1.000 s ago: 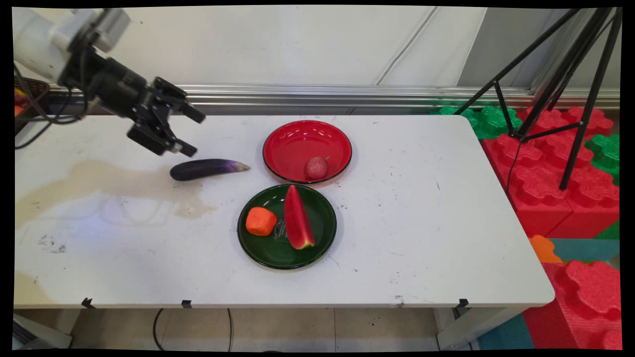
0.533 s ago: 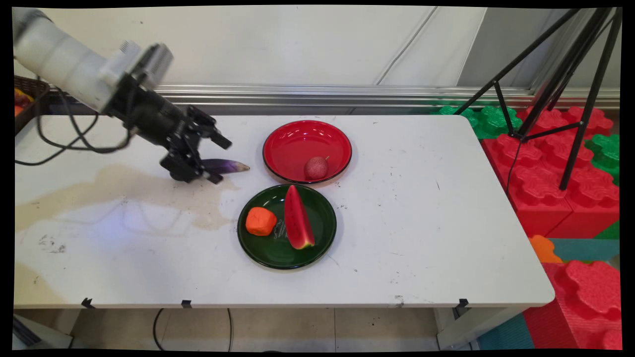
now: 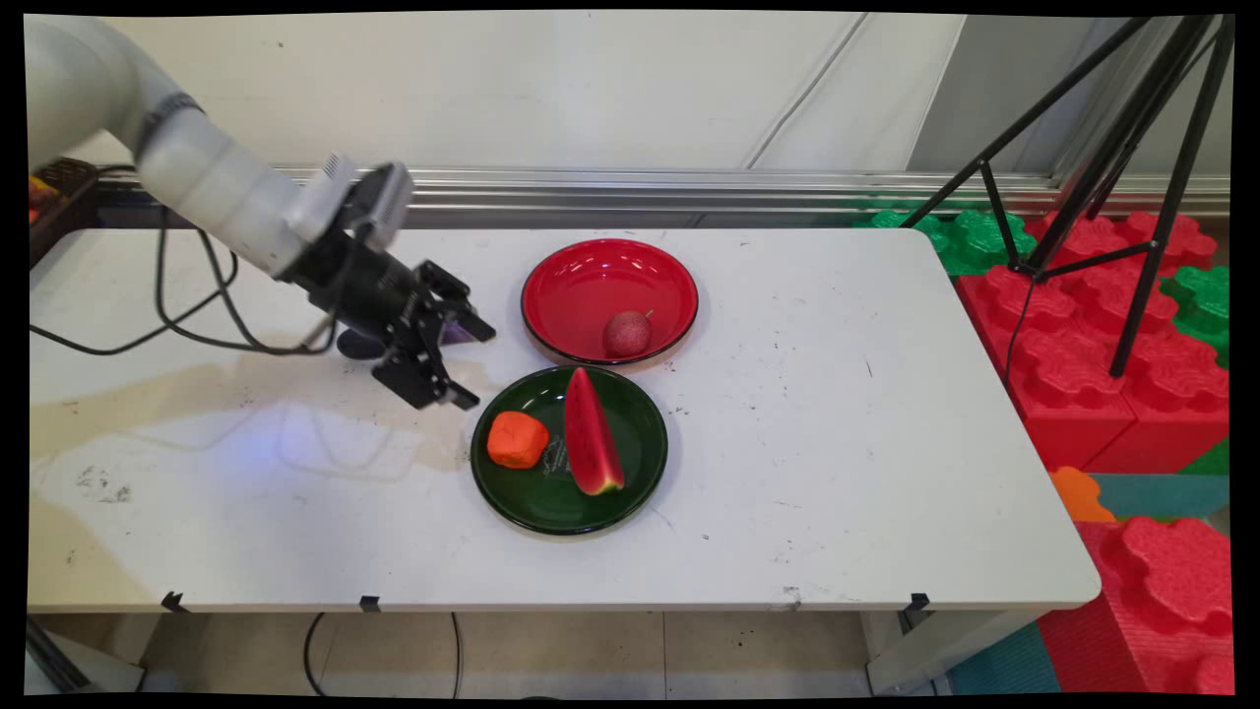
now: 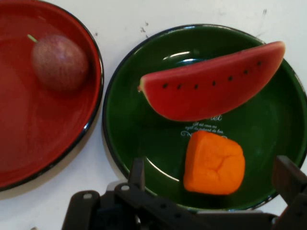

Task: Pick up the mandarin from the green plate

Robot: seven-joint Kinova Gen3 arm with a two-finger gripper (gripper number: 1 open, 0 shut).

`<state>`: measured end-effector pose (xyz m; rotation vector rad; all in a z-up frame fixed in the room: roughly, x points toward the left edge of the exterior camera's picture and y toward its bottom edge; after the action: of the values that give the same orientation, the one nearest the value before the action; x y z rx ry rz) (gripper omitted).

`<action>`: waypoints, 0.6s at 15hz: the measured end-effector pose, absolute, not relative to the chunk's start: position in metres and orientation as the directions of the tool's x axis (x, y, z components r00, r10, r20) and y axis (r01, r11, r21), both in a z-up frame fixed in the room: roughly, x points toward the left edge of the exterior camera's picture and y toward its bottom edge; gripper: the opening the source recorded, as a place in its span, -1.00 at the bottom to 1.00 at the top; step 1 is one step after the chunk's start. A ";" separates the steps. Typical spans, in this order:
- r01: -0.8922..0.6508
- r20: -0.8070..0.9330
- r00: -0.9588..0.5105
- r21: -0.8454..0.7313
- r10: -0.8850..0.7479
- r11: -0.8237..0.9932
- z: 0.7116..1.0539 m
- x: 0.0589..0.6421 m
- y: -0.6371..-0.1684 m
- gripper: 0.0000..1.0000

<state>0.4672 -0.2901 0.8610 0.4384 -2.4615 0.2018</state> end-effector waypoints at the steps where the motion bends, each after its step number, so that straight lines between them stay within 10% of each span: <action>1: -0.352 0.596 -0.759 -0.035 -0.263 0.935 0.852 0.462 -0.293 1.00; 9: -0.322 0.545 -0.796 -0.012 -0.264 0.947 0.806 0.439 -0.302 1.00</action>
<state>0.4393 -0.3017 0.8062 0.4152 -2.5369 0.1395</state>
